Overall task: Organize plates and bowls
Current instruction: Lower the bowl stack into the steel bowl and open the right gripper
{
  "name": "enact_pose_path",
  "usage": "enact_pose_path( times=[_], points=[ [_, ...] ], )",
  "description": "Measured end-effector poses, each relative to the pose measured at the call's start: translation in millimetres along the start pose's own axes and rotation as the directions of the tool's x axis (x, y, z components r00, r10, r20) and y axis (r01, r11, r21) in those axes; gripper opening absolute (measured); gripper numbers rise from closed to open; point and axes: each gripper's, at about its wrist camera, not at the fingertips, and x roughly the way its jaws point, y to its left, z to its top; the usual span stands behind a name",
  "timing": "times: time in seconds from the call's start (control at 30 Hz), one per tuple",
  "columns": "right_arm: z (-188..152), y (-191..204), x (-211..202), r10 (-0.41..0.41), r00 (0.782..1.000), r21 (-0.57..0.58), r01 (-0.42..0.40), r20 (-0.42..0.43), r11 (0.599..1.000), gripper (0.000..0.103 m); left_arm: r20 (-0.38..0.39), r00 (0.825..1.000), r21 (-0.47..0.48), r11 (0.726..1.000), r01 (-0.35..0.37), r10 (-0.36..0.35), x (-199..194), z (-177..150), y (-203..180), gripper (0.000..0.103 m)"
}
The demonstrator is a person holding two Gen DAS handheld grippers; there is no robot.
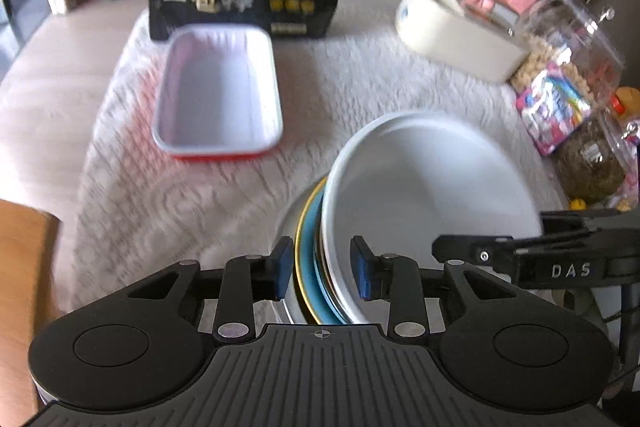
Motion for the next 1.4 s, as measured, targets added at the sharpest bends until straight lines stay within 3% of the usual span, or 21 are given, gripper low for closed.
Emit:
enact_pose_path(
  times=[0.27,0.43,0.53,0.7,1.13,1.4],
  points=[
    [-3,2,-8,-0.019,0.999,-0.036,0.020,0.041,0.999,0.059,0.006,1.000,0.014,1.000,-0.022,0.022,-2,-1,-1,0.033],
    [0,-3,-28,0.036,0.990,-0.022,-0.034,0.135,0.999,0.059,0.001,0.999,0.024,0.999,-0.038,0.038,1,-4,-3,0.032],
    [0,-6,-34,0.008,0.985,-0.014,-0.006,0.173,1.000,0.059,0.000,0.999,0.025,0.999,-0.040,0.040,1,-5,-3,0.032],
    [3,-18,-26,-0.047,0.988,0.037,0.042,0.149,0.998,0.059,-0.004,0.999,0.017,0.999,-0.032,0.032,1,-5,-1,0.033],
    [0,-20,-8,-0.118,0.990,0.006,0.118,0.083,0.993,0.059,0.022,1.000,0.024,1.000,0.019,-0.020,-6,-5,-6,0.033],
    [-6,-8,-18,-0.071,0.986,-0.041,0.078,0.151,0.996,0.058,0.002,0.999,0.022,0.998,0.053,-0.053,-11,-4,-4,0.029]
  ],
)
